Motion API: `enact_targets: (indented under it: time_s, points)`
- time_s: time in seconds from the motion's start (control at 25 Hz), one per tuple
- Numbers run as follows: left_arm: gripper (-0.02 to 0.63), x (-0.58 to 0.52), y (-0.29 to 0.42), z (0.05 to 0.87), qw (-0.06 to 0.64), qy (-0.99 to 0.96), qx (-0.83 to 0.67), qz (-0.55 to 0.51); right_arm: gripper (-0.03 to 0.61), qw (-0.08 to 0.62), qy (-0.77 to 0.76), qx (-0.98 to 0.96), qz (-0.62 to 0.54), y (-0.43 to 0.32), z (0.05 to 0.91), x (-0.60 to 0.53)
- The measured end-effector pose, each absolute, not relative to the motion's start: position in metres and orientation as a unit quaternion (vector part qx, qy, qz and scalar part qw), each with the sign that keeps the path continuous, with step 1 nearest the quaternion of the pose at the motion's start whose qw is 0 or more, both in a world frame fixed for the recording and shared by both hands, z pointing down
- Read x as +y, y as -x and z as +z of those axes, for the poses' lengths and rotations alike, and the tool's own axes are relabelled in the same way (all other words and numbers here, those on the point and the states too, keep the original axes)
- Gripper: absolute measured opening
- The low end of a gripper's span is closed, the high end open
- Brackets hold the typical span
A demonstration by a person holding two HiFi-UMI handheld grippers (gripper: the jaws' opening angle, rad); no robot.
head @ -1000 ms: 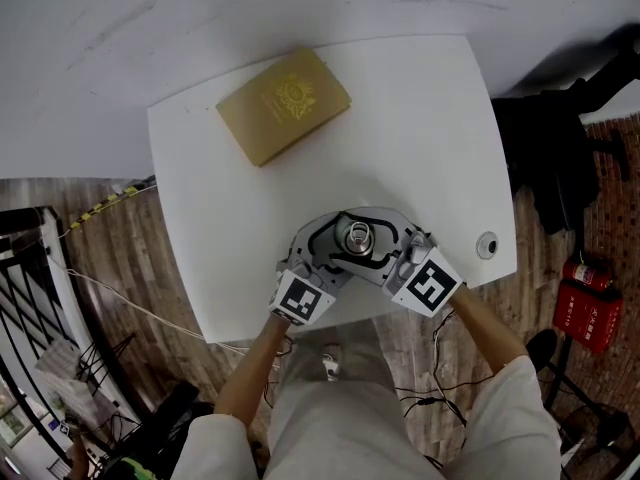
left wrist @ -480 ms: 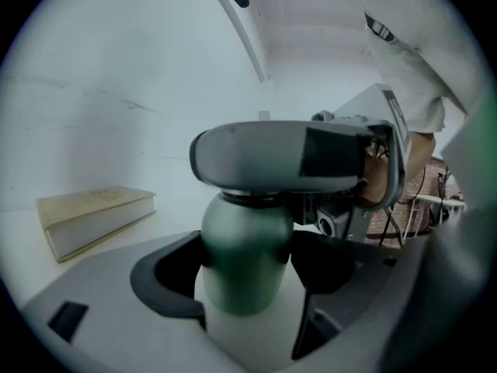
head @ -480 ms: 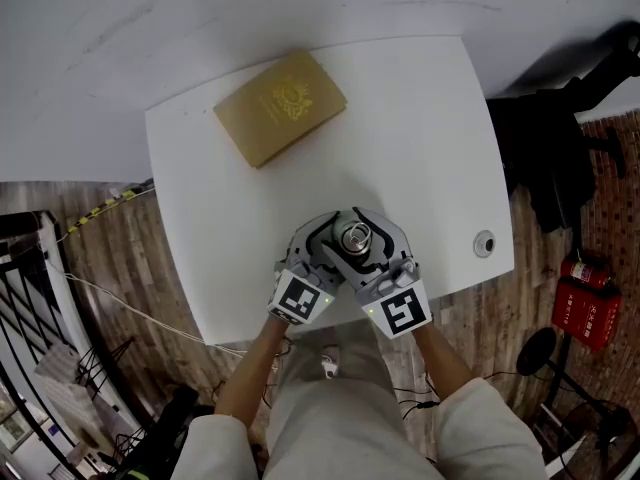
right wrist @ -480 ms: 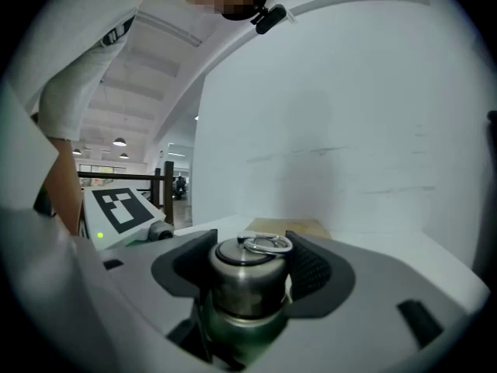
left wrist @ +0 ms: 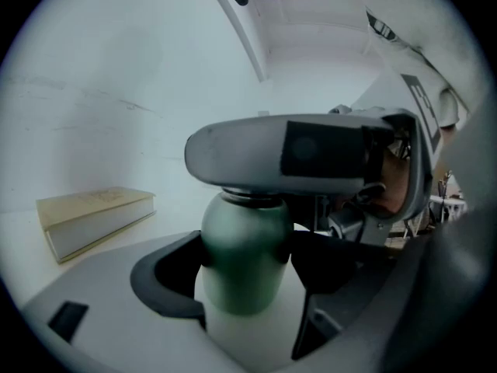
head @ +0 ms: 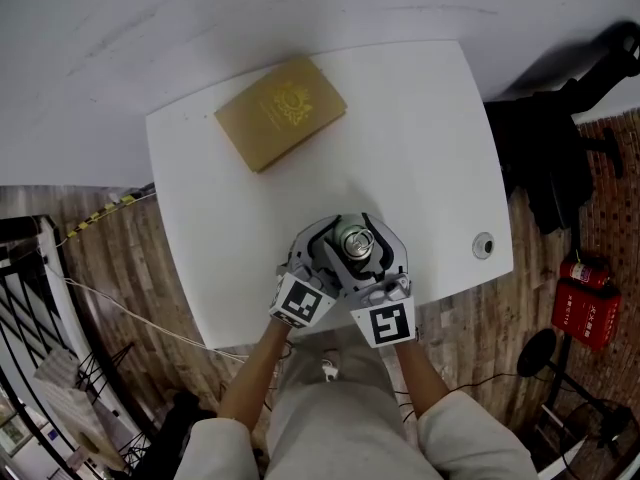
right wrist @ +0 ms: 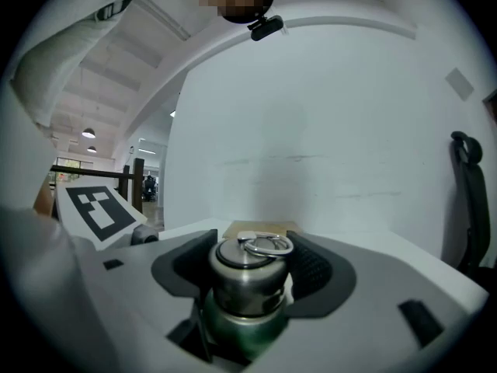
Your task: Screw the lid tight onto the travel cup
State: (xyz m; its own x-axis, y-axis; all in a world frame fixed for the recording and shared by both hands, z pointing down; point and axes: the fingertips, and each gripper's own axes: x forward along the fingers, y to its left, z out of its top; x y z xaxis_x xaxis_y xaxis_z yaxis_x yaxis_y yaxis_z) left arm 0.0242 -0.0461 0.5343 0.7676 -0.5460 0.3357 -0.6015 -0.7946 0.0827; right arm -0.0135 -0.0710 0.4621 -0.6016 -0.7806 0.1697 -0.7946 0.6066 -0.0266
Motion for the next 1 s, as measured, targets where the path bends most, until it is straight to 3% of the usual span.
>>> enact_targets:
  time_s: [0.08, 0.16, 0.48, 0.72, 1.0]
  points:
    - [0.345, -0.047, -0.024, 0.534, 0.094, -0.935, -0.308, 0.149, 0.271, 0.07, -0.409, -0.907, 0.066, 0.013, 0.464, -0.067]
    - [0.345, -0.047, -0.023, 0.534, 0.095, -0.935, -0.308, 0.149, 0.321, 0.071, -0.371, -0.923, 0.075, 0.013, 0.464, -0.062]
    - [0.345, -0.047, -0.024, 0.533, 0.093, -0.936, -0.306, 0.148, 0.321, 0.099, -0.188, -0.976, 0.058, 0.016, 0.45, -0.051]
    - [0.345, -0.046, -0.024, 0.533, 0.093, -0.936, -0.306, 0.148, 0.324, 0.174, -0.026, -0.984, 0.019, 0.024, 0.461, -0.041]
    - [0.345, -0.047, -0.024, 0.534, 0.093, -0.936, -0.305, 0.149, 0.316, 0.209, 0.062, -0.976, -0.008, 0.03, 0.465, -0.036]
